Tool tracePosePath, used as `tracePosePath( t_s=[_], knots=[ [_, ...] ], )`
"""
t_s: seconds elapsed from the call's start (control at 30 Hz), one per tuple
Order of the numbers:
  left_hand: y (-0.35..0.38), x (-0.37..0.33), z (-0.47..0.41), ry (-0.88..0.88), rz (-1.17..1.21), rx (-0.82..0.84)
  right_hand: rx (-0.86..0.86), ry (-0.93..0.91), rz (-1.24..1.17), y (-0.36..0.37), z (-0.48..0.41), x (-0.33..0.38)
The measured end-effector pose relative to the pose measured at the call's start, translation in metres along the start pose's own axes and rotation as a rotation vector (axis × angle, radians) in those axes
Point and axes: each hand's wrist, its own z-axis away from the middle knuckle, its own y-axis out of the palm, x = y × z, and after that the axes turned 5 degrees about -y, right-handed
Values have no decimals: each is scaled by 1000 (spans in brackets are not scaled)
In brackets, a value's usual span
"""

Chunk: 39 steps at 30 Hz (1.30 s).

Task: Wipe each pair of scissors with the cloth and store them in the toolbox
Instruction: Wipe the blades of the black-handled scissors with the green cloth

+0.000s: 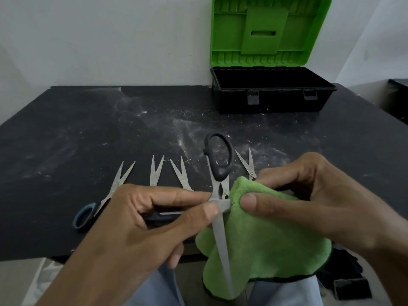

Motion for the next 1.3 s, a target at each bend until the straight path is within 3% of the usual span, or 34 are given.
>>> tracePosePath(
  t_s=[0.47,0.73,1.03,1.17,1.3],
  knots=[
    [4,15,-12,38,74,-11,-32,77,71,-3,-4,-3],
    [1,20,-14,58,90,-23,-60,-22,206,22,-4,-1],
    [-9,19,-13,87,54,-17,-20,125,32,14,-3,12],
    [-5,19,-13,105,38,-92,-125,126,71,10,1,9],
    [4,13,-13,130,43,-60,-150,110,119,21,-2,7]
  ],
)
